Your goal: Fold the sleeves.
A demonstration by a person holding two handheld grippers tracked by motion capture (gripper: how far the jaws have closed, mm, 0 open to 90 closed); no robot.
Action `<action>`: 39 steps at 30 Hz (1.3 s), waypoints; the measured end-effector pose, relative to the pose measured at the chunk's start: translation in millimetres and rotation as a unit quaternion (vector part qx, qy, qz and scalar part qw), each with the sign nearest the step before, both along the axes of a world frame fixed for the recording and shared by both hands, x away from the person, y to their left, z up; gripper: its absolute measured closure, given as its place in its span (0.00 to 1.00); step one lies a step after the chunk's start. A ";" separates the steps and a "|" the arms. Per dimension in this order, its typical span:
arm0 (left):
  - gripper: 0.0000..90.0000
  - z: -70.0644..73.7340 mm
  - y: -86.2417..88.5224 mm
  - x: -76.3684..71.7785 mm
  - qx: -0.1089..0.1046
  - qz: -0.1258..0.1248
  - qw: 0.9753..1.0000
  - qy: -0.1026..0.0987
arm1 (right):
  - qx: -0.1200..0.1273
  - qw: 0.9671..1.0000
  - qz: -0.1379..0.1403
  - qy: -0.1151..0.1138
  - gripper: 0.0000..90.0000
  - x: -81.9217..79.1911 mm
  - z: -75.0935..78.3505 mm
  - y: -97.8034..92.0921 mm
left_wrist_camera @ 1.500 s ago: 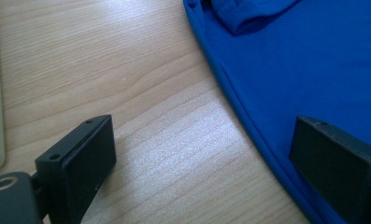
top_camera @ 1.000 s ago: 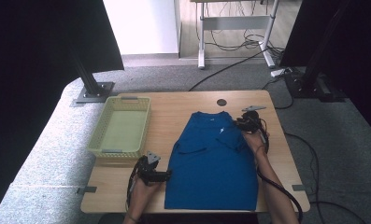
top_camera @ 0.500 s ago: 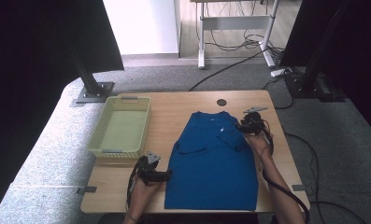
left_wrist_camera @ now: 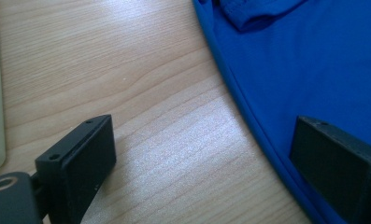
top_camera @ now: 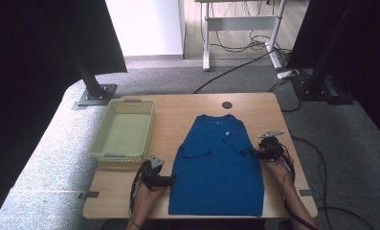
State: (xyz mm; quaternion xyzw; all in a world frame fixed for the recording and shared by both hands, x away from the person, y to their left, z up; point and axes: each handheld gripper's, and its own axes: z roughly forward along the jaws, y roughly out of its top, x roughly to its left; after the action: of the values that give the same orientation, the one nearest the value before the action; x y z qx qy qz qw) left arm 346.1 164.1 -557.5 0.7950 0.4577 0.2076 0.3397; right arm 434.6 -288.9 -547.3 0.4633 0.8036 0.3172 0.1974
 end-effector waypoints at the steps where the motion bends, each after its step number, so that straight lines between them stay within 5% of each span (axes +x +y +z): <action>1: 0.08 0.0 0.0 0.0 0.000 0.000 1.000 0.000 | -0.004 1.000 -0.014 -0.004 0.55 0.7 -0.2 -4.9; 5: 0.08 0.0 0.0 0.0 0.000 0.000 1.000 0.000 | 0.010 0.999 -0.036 0.000 0.54 1.3 -0.2 -16.5; 15: 0.06 -0.1 -0.1 0.8 0.002 -0.003 1.000 0.003 | 0.035 0.999 0.001 -0.005 0.28 -27.8 17.1 -10.0; 23: 0.01 -0.6 -0.9 1.4 0.004 -0.010 1.000 0.007 | 0.030 0.999 0.012 -0.019 0.17 -56.1 22.8 -7.2; 36: 0.01 -0.5 -0.8 2.3 0.004 -0.013 1.000 0.007 | 0.010 1.000 0.002 -0.006 0.14 -93.5 -8.6 -17.7; 39: 0.01 -0.6 -0.8 2.3 0.004 -0.013 1.000 0.007 | 0.031 0.999 -0.004 -0.013 0.12 -95.3 -14.4 -22.1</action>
State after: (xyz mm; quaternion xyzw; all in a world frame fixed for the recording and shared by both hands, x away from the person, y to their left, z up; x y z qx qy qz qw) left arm 348.4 163.3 -558.1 0.8037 0.4491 0.1992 0.3357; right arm 339.3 -311.0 -561.7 0.4684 0.7890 0.3467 0.1947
